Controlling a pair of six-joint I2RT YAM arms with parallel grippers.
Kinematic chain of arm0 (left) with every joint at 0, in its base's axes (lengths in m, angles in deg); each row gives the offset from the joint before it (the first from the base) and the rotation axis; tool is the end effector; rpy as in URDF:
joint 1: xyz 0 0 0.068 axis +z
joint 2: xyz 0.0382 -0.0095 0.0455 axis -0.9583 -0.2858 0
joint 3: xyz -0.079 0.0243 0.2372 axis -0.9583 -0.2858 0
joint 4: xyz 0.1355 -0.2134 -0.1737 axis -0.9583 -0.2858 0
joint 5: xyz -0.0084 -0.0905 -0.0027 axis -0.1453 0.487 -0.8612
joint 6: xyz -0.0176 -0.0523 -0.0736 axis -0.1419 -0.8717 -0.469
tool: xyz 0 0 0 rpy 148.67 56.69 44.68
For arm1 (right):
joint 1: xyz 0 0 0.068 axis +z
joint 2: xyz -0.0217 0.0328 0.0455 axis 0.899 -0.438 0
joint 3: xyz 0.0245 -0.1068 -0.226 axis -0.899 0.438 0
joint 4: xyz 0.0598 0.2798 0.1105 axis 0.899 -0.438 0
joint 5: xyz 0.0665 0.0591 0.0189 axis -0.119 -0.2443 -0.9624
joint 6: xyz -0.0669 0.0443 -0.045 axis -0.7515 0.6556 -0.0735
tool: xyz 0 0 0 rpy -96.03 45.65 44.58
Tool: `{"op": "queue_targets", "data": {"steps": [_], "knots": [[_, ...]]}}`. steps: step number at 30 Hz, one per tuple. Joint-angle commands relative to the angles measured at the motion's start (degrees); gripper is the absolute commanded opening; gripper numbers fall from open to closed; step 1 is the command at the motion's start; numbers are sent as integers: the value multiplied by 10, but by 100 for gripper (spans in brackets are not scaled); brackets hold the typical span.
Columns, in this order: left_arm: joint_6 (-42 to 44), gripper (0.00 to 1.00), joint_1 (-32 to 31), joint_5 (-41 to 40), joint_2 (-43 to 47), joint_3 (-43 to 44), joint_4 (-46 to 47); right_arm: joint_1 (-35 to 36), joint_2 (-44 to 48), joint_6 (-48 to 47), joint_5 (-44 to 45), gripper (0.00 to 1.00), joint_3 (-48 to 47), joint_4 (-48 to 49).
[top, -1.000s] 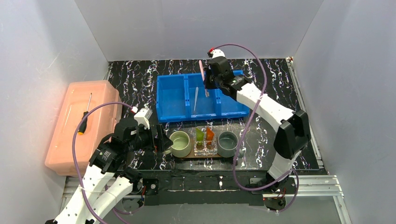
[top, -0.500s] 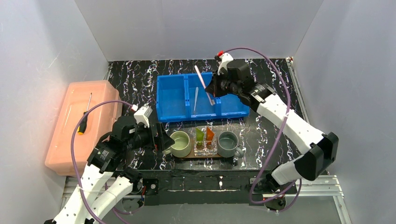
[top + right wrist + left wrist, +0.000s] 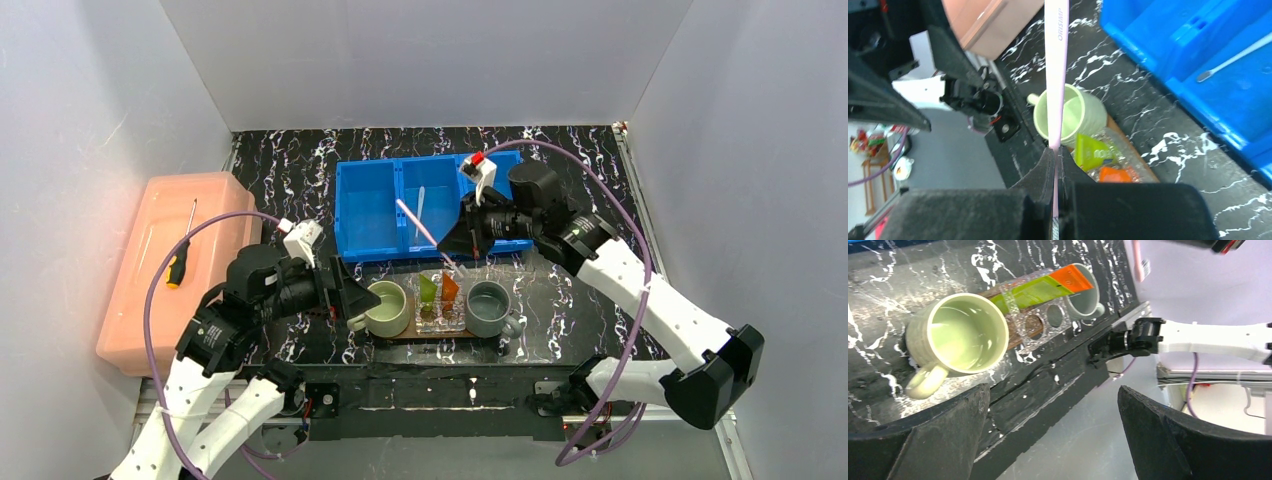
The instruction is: Prepare toiletry sets of a toothbrush and toothpaste on the tray
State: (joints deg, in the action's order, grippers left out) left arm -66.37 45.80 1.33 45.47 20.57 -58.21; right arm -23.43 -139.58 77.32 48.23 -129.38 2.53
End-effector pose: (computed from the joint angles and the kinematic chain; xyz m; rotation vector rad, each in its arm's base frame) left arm 0.1743 -0.1289 0.3412 0.1650 2.0993 -1.0968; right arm 0.2553 0.2666 0.3415 -0.7208 1.9823 1.0904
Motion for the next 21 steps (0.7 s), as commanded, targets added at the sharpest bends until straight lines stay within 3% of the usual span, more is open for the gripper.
{"op": "queue_targets", "data": {"steps": [1,15,21], "knots": [[-44,99,0,47,11,25,26,12,42,-20,-84,1,19,27],[-84,99,0,139,26,67,34,42,119,-24,-188,1,76,28],[-99,99,0,175,22,67,62,80,123,0,-223,1,109,89]]}}
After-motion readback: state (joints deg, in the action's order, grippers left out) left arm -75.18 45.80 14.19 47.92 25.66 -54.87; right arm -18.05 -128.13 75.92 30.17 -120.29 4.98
